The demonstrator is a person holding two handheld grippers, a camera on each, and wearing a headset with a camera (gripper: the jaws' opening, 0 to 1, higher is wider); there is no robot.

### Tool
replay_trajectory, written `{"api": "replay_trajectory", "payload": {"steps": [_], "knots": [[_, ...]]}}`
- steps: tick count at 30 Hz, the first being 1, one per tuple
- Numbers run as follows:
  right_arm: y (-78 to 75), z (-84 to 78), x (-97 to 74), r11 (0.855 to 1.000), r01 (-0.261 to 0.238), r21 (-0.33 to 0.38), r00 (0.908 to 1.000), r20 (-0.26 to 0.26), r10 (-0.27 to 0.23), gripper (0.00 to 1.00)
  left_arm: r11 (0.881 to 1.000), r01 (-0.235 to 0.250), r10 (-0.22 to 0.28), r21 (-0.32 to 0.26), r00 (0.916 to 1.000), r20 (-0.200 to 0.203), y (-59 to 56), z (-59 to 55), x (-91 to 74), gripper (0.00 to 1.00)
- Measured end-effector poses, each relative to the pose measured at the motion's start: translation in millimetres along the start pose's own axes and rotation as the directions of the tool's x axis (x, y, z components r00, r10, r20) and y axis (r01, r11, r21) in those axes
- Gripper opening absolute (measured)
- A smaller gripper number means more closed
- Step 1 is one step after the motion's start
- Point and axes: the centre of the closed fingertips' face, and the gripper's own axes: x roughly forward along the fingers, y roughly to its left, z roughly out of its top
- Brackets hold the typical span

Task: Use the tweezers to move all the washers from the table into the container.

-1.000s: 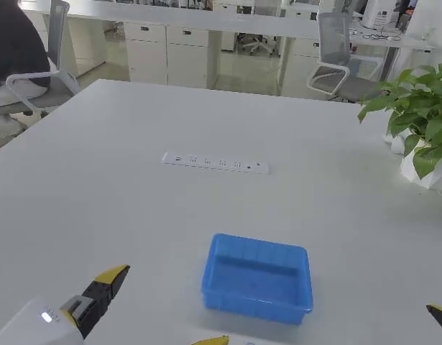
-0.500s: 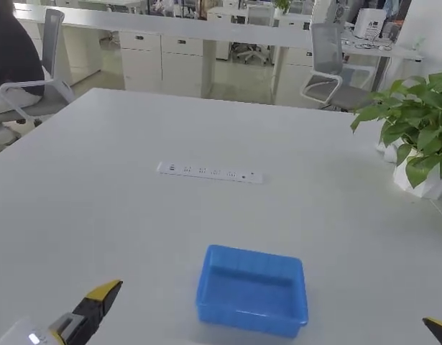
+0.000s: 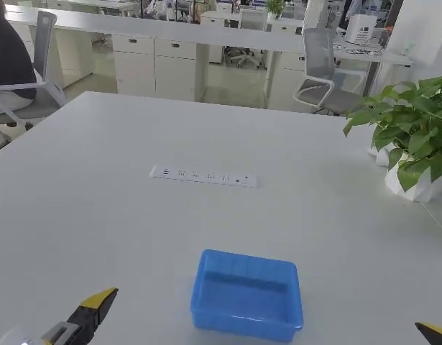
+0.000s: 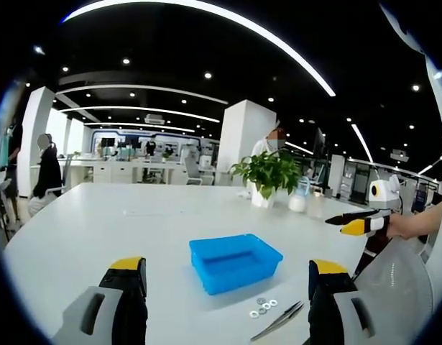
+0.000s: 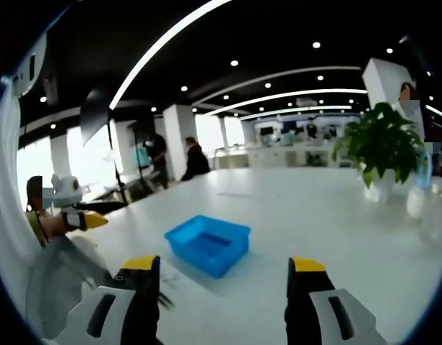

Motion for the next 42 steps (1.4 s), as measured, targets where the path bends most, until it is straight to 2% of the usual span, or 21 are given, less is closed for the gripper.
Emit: {"api": "replay_trajectory", "payload": {"steps": [12,17,19,21,23,25,26,27,28,29,31,33,34,35,36,37,38,39,40,41,42], "knots": [[1.4,-0.4,0.0,1.0,-0.001,-0.024,1.0,-0.007,0.001,0.7,1.0,0.005,-0.004,0.031,0.9999,-0.011,-3.0,-0.9,0.4,0.95],[2.3,-1.0,-0.8,0.999,-0.009,-0.03,0.9999,-0.013,0.009,0.7,0.998,0.051,-0.052,-0.023,0.9974,-0.049,-6.7,-7.0,0.1,0.94],[1.6,-7.7,-1.5,0.999,-0.005,-0.052,0.9979,-0.064,0.002,0.69,0.997,0.069,-0.072,-0.035,0.9947,-0.074,-9.1,-10.8,0.2,0.91],[-0.2,-16.7,-2.3,0.993,0.004,-0.115,0.9906,-0.135,-0.02,0.69,0.994,0.105,-0.108,-0.031,0.9854,-0.132,-14.5,-19.1,-0.6,0.86],[0.2,-25.2,-2.7,0.986,-0.004,-0.17,0.9782,-0.205,-0.032,0.7,0.988,0.148,-0.152,-0.035,0.9723,-0.177,-21.6,-25.9,-1.0,0.8],[4.9,-36.7,-2.6,0.979,-0.042,-0.202,0.9565,-0.291,-0.019,0.68,0.979,0.197,-0.204,-0.054,0.9537,-0.221,-29.6,-31.8,-1.5,0.73],[8.4,-40.3,-1.5,0.973,-0.067,-0.221,0.9453,-0.326,-0.009,0.65,0.978,0.199,-0.208,-0.061,0.9495,-0.235,-29.9,-33.7,-1.1,0.7],[8.9,-40.6,-0.9,0.968,-0.072,-0.241,0.9404,-0.34,-0.014,0.62,0.976,0.212,-0.22,-0.059,0.943,-0.25,-30.6,-36.1,-0.4,0.68],[10.3,-37.3,0.7,0.967,-0.08,-0.243,0.9442,-0.329,-0.004,0.61,0.969,0.239,-0.247,-0.063,0.929,-0.275,-34.0,-39.9,-1.8,0.65],[13.6,-35.1,2.9,0.967,-0.094,-0.238,0.9443,-0.329,0.011,0.59,0.966,0.252,-0.256,-0.053,0.9236,-0.285,-34.3,-41.2,-1.6,0.63],[24.4,-29.3,10.6,0.964,-0.146,-0.221,0.9441,-0.322,0.069,0.51,0.959,0.281,-0.272,-0.025,0.8985,-0.345,-34.0,-48.6,-2.5,0.56],[35.7,-27.9,19.2,0.951,-0.211,-0.228,0.9342,-0.333,0.127,0.41,0.947,0.322,-0.295,0.001,0.8696,-0.396,-35.1,-54.7,-2.0,0.53],[39.8,-28.8,22.2,0.946,-0.232,-0.227,0.9272,-0.346,0.145,0.37,0.944,0.329,-0.296,0.006,0.8598,-0.416,-34.4,-57.4,-1.5,0.52],[45.6,-29.3,27.8,0.936,-0.263,-0.232,0.9195,-0.354,0.171,0.33,0.931,0.364,-0.329,-0.001,0.8405,-0.431,-38.2,-59.8,-0.6,0.51],[50.5,-30.6,31.0,0.928,-0.291,-0.231,0.9111,-0.363,0.195,0.28,0.924,0.381,-0.349,-0.016,0.8269,-0.441,-40.0,-61.8,-0.5,0.49],[57.1,-34.3,35.6,0.918,-0.328,-0.223,0.895,-0.385,0.226,0.25,0.922,0.387,-0.358,-0.024,0.8267,-0.434,-39.7,-61.5,2.6,0.46],[60.6,-36.4,38.4,0.912,-0.347,-0.22,0.8864,-0.395,0.241,0.22,0.918,0.396,-0.368,-0.031,0.8163,-0.446,-40.4,-63.6,2.5,0.44],[66.4,-40.4,43.0,0.9,-0.378,-0.219,0.8714,-0.412,0.266,0.2,0.908,0.419,-0.379,-0.021,0.7978,-0.469,-41.3,-67.6,2.5,0.41],[69.5,-43.2,46.0,0.894,-0.393,-0.216,0.8623,-0.424,0.277,0.19,0.903,0.43,-0.373,0.004,0.7871,-0.491,-40.3,-71.0,2.7,0.38],[71.6,-45.7,49.8,0.89,-0.4,-0.217,0.8573,-0.432,0.281,0.18,0.898,0.439,-0.365,0.027,0.7792,-0.509,-39.7,-74.0,3.6,0.35],[75.2,-48.4,52.5,0.883,-0.418,-0.214,0.8481,-0.44,0.294,0.18,0.883,0.466,-0.37,0.05,0.7586,-0.536,-41.0,-79.0,3.9,0.33]]}}
